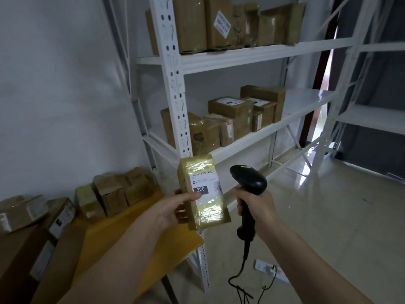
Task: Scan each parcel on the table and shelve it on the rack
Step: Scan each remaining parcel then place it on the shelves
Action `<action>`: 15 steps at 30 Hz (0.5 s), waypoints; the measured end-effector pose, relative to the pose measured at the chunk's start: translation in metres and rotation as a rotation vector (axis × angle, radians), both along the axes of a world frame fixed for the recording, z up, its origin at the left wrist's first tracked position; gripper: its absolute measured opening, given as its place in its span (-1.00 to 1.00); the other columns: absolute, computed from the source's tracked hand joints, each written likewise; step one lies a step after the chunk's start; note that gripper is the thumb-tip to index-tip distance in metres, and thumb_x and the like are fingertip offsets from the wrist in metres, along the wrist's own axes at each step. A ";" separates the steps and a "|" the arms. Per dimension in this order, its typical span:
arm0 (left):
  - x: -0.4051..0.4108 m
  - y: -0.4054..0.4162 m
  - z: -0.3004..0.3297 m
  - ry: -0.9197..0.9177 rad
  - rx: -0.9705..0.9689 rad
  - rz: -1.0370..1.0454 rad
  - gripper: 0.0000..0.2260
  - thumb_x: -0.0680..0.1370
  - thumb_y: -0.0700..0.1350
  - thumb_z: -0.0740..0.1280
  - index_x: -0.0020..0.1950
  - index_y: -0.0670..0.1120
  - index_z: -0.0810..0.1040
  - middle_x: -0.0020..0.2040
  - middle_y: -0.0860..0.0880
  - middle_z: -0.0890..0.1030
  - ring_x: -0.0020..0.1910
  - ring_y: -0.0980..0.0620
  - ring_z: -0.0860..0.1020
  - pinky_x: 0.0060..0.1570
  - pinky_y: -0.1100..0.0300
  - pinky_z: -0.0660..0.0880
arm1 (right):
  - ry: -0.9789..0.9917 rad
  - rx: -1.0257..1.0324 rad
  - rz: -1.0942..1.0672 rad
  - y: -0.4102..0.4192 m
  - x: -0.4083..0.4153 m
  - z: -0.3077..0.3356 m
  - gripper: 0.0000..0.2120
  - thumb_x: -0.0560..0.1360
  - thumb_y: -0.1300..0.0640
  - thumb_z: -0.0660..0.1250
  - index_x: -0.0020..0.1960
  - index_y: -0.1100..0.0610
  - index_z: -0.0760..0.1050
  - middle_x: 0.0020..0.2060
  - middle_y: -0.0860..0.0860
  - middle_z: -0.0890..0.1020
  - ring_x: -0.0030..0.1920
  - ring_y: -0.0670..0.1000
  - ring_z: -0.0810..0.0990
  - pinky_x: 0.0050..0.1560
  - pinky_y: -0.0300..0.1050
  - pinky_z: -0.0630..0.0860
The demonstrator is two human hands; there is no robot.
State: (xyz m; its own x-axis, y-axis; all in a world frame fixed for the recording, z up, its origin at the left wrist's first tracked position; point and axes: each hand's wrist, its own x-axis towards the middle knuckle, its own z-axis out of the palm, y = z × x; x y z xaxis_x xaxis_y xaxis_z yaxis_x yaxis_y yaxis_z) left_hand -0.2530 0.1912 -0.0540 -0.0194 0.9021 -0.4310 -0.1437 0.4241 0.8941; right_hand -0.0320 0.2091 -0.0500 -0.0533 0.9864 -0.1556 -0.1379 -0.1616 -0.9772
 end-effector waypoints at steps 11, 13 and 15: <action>0.078 0.074 0.004 -0.029 -0.079 -0.036 -0.31 0.12 0.05 0.61 0.20 -0.11 0.53 0.13 -0.22 0.62 0.12 -0.20 0.59 0.06 -0.05 0.56 | 0.034 -0.039 -0.196 0.052 0.059 -0.014 -0.86 0.41 0.33 0.42 -0.28 0.22 0.51 -0.49 0.08 0.47 -0.50 0.02 0.40 -0.42 -0.13 0.39; 0.095 0.100 0.002 -0.039 -0.091 -0.066 -0.28 0.09 0.08 0.62 0.20 -0.10 0.55 0.12 -0.22 0.63 0.10 -0.19 0.60 0.05 -0.04 0.58 | 0.028 -0.037 -0.234 0.068 0.072 -0.017 -0.85 0.42 0.32 0.43 -0.29 0.22 0.51 -0.50 0.06 0.49 -0.49 0.02 0.41 -0.42 -0.13 0.38; 0.111 0.128 0.001 -0.056 -0.104 -0.095 -0.30 0.09 0.10 0.62 0.17 -0.10 0.58 0.07 -0.20 0.65 0.07 -0.17 0.62 0.10 -0.05 0.57 | 0.018 -0.037 -0.278 0.088 0.086 -0.016 -0.89 0.42 0.30 0.45 -0.25 0.23 0.55 -0.51 0.03 0.54 -0.47 0.03 0.47 -0.40 -0.12 0.42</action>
